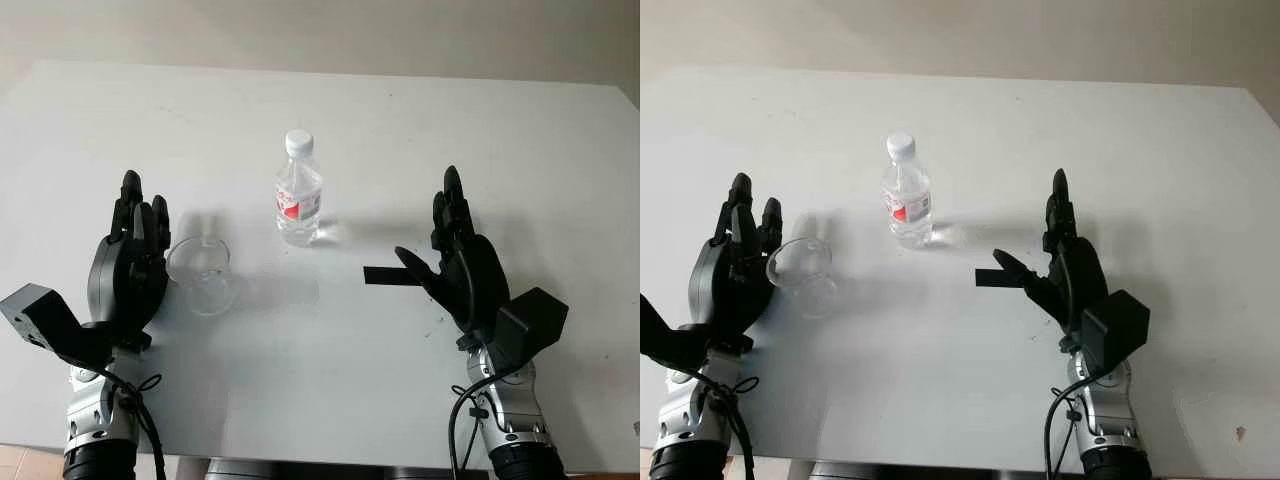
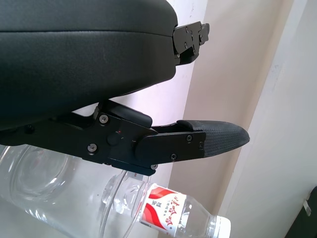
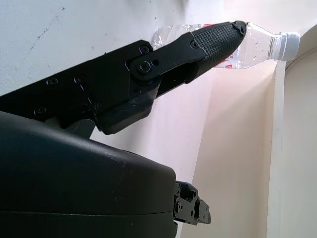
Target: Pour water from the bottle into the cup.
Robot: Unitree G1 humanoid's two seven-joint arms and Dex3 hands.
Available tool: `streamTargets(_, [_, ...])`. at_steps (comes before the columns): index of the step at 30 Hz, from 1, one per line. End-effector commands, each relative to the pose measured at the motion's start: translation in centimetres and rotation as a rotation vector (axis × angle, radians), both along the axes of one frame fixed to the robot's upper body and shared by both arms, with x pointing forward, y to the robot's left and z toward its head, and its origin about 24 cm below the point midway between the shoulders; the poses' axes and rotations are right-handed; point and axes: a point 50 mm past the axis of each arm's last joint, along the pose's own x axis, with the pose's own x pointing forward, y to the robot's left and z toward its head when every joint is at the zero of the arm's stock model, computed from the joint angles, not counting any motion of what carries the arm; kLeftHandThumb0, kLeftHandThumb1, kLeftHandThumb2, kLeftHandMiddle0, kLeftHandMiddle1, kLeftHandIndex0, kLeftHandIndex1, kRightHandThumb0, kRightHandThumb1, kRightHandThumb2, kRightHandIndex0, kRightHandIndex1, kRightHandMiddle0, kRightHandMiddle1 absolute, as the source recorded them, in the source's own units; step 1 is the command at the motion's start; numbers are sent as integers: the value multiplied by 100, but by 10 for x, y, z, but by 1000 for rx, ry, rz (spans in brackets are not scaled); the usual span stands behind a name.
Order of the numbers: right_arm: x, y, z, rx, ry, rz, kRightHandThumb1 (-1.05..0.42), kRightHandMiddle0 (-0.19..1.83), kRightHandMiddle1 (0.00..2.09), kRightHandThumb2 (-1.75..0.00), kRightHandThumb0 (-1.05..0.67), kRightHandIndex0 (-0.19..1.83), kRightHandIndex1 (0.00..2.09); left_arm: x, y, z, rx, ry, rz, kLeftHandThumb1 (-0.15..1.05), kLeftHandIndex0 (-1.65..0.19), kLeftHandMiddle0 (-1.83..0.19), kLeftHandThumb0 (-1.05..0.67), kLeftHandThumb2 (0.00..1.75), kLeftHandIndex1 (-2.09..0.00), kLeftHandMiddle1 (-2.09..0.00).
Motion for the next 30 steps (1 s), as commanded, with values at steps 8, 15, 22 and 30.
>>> streamTargets(8, [-3,2,-5,0,14,6,-97,-19,0,-6,-95,-19,0,-1,-1,-4,-12,20,-6,105,19,19,-76,45,0,-5])
streamTargets(15, [20,17,18,-51,-42,107,-95,-19,0,-5,-96,-19,0,0,-3,-5,-17,14,2,105,19,19,-76,45,0,-6])
streamTargets(22, [57,56,56,-85,-128,268,-92,-19,0,-4,-96,-19,0,0,-3,-5,-24,13,13,105,19,17,-77,44,-2,-6])
streamTargets(30, [88,93,79,-165,-142,331,-93,-19,0,-6,-102,-19,0,0,-1,-5,-6,6,6,105,19,19,-78,46,-1,-5])
